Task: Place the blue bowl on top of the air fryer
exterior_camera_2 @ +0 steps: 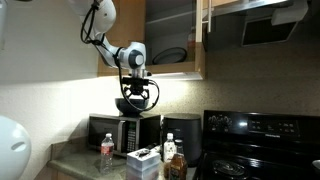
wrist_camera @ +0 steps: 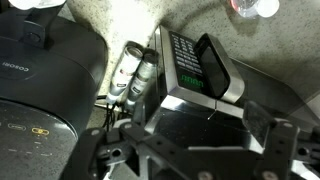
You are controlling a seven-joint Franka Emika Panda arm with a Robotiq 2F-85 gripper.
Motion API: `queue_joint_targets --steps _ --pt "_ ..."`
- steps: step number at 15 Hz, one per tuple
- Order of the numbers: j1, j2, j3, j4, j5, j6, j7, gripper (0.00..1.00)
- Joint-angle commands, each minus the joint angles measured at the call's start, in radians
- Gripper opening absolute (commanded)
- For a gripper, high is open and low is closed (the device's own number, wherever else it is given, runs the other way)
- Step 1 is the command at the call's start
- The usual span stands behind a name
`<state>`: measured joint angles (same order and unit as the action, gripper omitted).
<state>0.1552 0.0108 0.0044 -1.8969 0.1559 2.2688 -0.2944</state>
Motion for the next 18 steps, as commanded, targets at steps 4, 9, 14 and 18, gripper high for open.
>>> queue_joint_targets --steps 4,9,14,18 --pt "-0.019 0.066 0.060 0.094 0.176 0.101 0.043 1.00" --pt "0.000 0.206 0.076 0.244 -0.012 0.260 0.266 1.00" --pt "-0.014 0.212 0.092 0.244 0.001 0.244 0.249 1.00" --pt "-0.018 0.263 0.127 0.310 0.162 0.316 0.333 1.00"
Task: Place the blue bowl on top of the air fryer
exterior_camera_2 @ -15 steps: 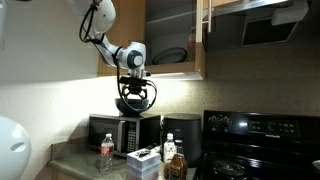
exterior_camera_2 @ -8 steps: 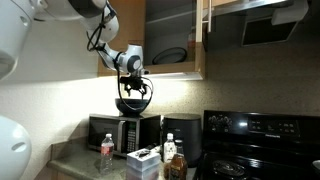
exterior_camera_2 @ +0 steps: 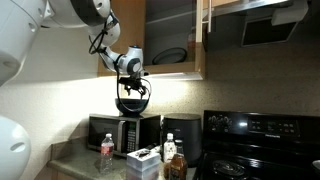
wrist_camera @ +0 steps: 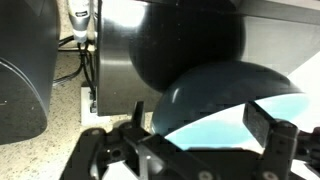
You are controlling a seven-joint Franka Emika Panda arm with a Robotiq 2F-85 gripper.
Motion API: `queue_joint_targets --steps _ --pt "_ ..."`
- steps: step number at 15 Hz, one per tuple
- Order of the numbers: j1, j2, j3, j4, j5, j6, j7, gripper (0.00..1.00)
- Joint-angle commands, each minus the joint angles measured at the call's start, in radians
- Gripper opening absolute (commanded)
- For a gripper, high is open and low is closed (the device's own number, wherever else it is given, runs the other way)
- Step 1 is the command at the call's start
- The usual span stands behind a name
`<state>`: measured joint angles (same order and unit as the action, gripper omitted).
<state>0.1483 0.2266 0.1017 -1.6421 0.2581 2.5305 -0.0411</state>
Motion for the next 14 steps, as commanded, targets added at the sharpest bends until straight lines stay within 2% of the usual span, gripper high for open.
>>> queue_joint_targets --steps 1,5,10,11,12,14 --pt "0.000 0.077 0.030 0.090 0.061 0.072 0.133 1.00" --pt "0.035 0.173 0.023 0.177 0.024 0.142 0.291 1.00" --pt "0.068 0.269 0.017 0.261 0.012 0.144 0.363 1.00" --pt "0.072 0.284 0.017 0.276 0.011 0.141 0.369 0.75" --pt "0.075 0.295 0.017 0.288 0.010 0.139 0.370 0.73" --pt "0.080 0.310 0.012 0.309 0.005 0.141 0.375 0.60"
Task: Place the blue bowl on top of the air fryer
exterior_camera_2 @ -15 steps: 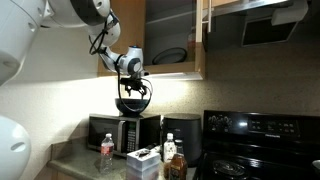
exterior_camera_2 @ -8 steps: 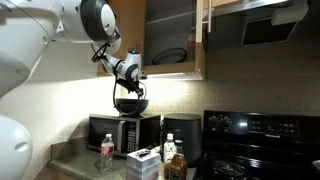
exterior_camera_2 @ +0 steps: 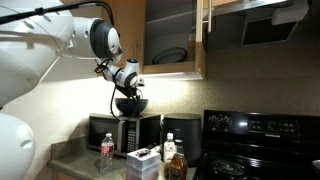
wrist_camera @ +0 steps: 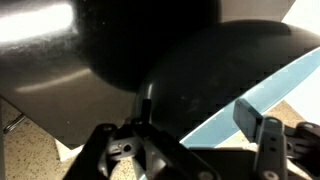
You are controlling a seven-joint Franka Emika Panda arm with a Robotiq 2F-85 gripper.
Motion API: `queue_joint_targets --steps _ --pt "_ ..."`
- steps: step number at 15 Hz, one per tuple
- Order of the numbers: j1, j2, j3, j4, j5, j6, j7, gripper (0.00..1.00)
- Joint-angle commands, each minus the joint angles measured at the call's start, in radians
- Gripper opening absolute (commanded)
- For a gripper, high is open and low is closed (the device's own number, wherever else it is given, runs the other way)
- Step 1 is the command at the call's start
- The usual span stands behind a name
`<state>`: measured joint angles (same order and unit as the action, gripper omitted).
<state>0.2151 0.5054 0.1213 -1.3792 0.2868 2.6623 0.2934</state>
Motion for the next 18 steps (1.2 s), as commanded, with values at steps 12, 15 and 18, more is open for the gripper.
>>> queue_joint_targets --steps 12,15,18 --pt "0.140 -0.113 -0.247 -0.042 -0.385 -0.128 0.296 0.01" --pt "0.153 -0.183 -0.273 -0.089 -0.507 -0.237 0.384 0.05" --pt "0.139 -0.249 -0.257 -0.137 -0.587 -0.330 0.478 0.06"
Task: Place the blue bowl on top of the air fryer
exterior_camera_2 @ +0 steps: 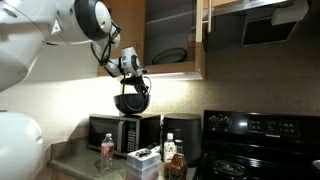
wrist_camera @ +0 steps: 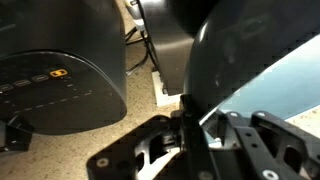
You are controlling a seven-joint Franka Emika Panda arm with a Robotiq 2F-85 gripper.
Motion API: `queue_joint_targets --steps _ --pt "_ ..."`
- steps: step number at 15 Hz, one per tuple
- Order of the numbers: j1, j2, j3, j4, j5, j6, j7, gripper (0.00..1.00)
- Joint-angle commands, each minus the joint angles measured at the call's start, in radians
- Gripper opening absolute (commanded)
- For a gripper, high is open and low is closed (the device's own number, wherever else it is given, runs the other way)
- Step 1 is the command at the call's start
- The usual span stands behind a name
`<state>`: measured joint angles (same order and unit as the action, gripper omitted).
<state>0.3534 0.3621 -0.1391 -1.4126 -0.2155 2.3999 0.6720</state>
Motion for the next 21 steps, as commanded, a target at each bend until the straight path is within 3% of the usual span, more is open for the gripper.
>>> queue_joint_targets --steps 1,9,13,18,20,21 --pt "0.001 -0.131 -0.001 -0.129 -0.126 -0.095 0.164 0.07" --pt "-0.065 -0.284 0.035 -0.346 -0.530 -0.169 0.742 0.07" --pt "-0.116 -0.331 0.081 -0.408 -0.675 -0.274 1.004 0.07" --pt "-0.159 -0.341 0.141 -0.433 -0.765 -0.438 1.256 0.07" --pt "-0.176 -0.334 0.154 -0.440 -0.747 -0.451 1.303 0.06" --pt "-0.187 -0.320 0.157 -0.441 -0.732 -0.401 1.311 0.06"
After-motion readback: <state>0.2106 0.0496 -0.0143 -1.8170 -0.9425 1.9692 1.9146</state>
